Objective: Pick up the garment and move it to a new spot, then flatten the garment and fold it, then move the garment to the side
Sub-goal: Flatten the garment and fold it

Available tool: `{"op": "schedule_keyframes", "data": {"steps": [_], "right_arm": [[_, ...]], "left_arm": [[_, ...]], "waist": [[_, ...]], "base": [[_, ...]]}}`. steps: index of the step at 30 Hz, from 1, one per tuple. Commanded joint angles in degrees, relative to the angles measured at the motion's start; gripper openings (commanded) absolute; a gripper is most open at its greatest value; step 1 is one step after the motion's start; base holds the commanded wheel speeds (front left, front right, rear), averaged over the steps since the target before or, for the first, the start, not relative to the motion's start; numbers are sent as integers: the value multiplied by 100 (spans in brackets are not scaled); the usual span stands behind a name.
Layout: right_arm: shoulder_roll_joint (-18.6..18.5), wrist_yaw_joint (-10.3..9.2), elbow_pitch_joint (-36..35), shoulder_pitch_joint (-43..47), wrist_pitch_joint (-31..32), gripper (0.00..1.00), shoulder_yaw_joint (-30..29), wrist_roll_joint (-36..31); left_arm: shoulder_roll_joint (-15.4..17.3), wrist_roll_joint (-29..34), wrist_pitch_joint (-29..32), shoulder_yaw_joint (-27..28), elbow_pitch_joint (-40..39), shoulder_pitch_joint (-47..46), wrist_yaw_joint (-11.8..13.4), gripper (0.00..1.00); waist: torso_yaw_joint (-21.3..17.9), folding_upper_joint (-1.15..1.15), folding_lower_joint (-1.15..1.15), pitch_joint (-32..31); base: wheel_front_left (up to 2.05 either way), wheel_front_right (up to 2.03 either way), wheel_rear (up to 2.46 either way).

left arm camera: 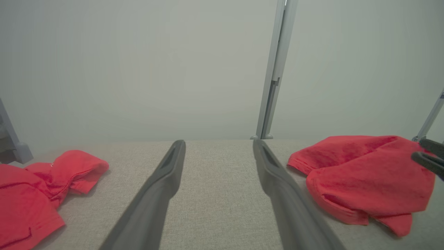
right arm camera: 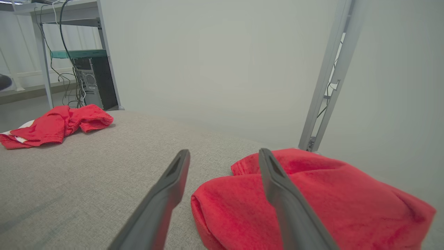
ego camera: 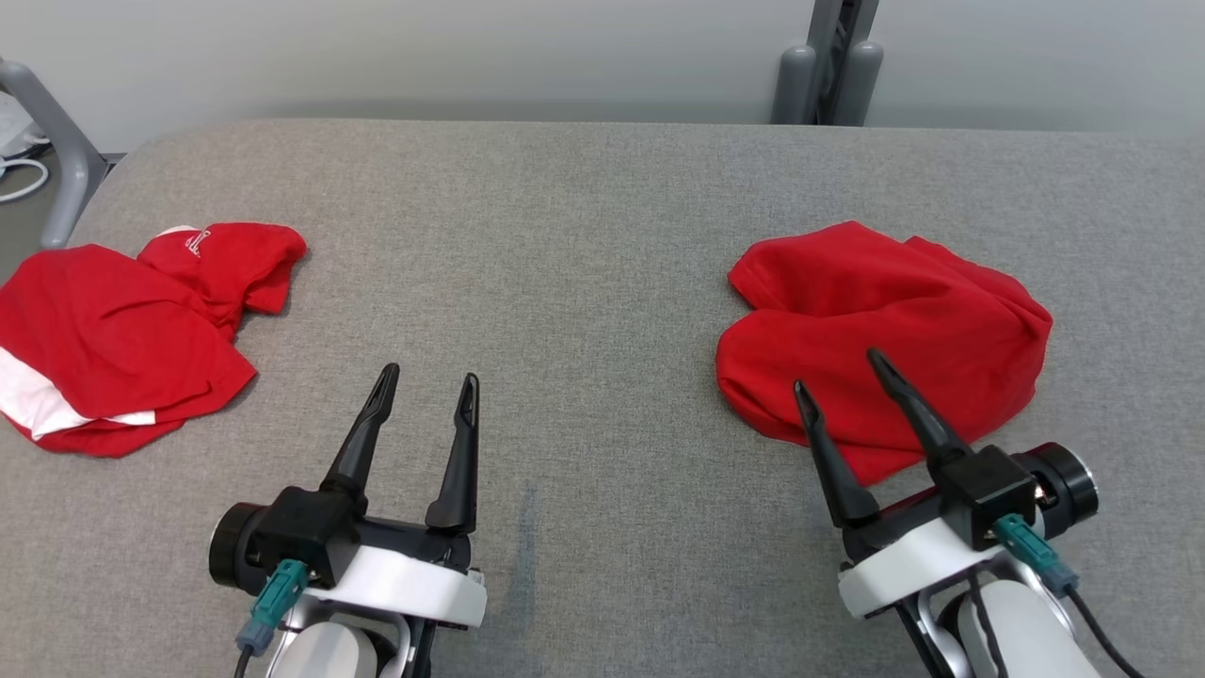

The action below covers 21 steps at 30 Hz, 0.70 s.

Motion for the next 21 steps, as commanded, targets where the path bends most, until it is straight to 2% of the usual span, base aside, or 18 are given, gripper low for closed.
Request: {"op": "schedule_keyframes", "data": {"steps": [1, 6, 11, 21], "right_arm": [[-28, -4, 54, -56, -30, 100, 17, 1], [-28, -4, 530, -205, -19, 100, 167, -239], [-28, -4, 1405, -502, -19, 100, 115, -475], [-33, -4, 2734, -1039, -18, 100, -357, -921]], "left_arm": [[18, -27, -26, -5, -1, -101, 13, 100], [19, -22, -26, -64, -1, -154, -9, 100], [15, -33, -26, -133, 29, -189, -2, 100], [18, -81, -26, -251, 24, -224, 66, 100]], "waist": [[6, 0, 0, 10], [125, 0, 0, 91], [356, 0, 0, 201], [796, 0, 0, 380]], "base": [[0, 0, 0], [0, 0, 0], [0, 0, 0], [0, 0, 0]]}}
